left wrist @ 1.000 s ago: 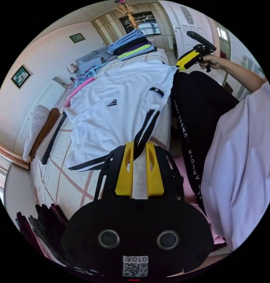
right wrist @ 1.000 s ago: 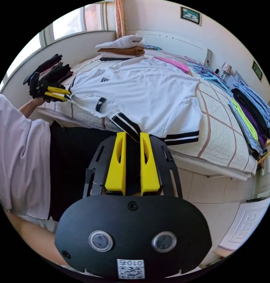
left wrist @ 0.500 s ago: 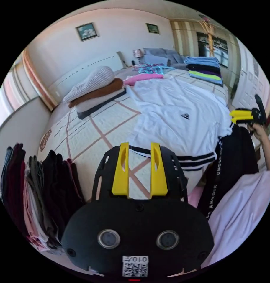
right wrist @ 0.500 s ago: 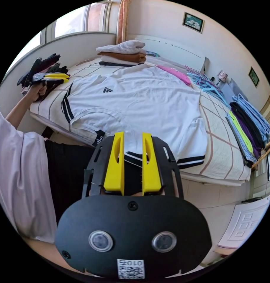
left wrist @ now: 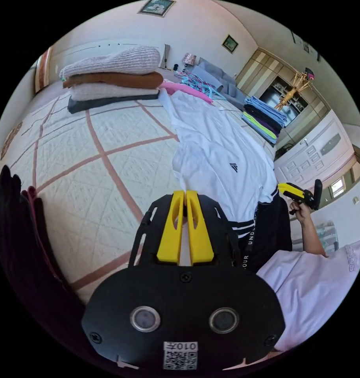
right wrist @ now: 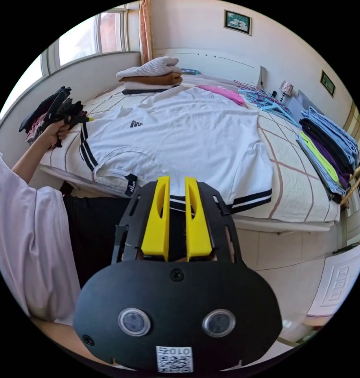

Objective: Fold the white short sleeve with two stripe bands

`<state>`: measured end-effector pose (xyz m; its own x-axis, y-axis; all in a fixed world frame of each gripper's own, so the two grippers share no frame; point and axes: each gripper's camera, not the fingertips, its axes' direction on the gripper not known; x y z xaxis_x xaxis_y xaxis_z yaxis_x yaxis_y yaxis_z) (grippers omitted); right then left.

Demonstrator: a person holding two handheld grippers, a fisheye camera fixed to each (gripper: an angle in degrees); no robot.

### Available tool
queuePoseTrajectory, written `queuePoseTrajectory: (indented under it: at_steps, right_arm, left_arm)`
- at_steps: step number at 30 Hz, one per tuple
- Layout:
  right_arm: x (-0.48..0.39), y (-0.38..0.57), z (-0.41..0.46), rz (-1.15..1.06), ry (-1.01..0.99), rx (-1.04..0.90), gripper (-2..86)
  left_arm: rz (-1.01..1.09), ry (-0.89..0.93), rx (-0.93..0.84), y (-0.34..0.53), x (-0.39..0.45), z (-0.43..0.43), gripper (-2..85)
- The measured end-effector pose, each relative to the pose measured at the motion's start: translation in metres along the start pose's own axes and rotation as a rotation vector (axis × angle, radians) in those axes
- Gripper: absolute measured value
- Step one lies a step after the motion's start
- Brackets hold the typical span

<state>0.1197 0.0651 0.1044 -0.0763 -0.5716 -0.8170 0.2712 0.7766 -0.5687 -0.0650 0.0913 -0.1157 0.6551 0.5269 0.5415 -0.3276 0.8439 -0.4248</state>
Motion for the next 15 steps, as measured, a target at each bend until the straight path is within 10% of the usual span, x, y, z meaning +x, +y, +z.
queuePoseTrajectory:
  at_steps: [5, 15]
  right_arm:
    - [0.055, 0.019, -0.017, 0.172, 0.042, 0.052, 7.7]
    - [0.197, 0.044, -0.03, 0.678, -0.11, 0.165, 13.9]
  left_arm:
    - [-0.048, 0.109, -0.022, 0.016, -0.031, 0.0, 1.8]
    - [0.059, -0.364, 0.128, -0.013, 0.033, -0.043, 5.2]
